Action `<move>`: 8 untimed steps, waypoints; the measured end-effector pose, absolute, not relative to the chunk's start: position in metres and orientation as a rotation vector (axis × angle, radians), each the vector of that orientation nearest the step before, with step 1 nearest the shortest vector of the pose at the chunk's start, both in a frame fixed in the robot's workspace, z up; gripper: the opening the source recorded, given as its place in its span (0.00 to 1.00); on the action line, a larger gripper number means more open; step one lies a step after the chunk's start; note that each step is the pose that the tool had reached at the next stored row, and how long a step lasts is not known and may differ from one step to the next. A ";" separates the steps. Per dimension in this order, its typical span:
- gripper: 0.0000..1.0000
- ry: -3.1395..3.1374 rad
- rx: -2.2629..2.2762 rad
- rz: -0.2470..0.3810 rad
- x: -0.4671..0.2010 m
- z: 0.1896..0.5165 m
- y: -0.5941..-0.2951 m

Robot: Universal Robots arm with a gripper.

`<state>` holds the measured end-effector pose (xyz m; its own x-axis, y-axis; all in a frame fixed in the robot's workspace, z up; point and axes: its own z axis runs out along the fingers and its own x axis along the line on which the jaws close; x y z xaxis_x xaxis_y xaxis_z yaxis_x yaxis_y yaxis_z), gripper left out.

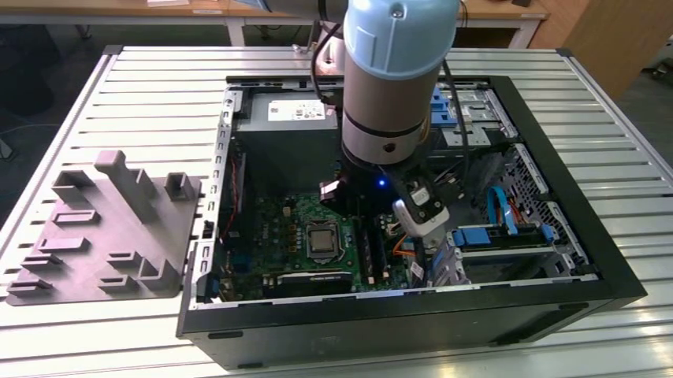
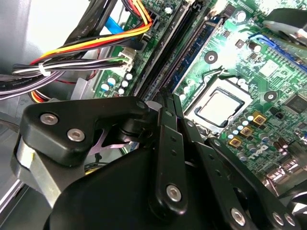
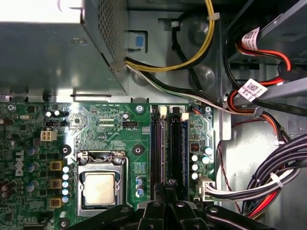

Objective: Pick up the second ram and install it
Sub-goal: 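Insert the second ram into the second slot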

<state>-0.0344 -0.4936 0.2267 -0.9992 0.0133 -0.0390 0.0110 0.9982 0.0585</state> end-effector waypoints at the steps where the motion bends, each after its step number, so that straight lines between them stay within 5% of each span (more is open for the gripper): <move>1: 0.11 3.101 0.019 0.088 -0.034 0.227 -0.494; 8: 0.11 3.101 0.019 0.063 -0.034 0.230 -0.494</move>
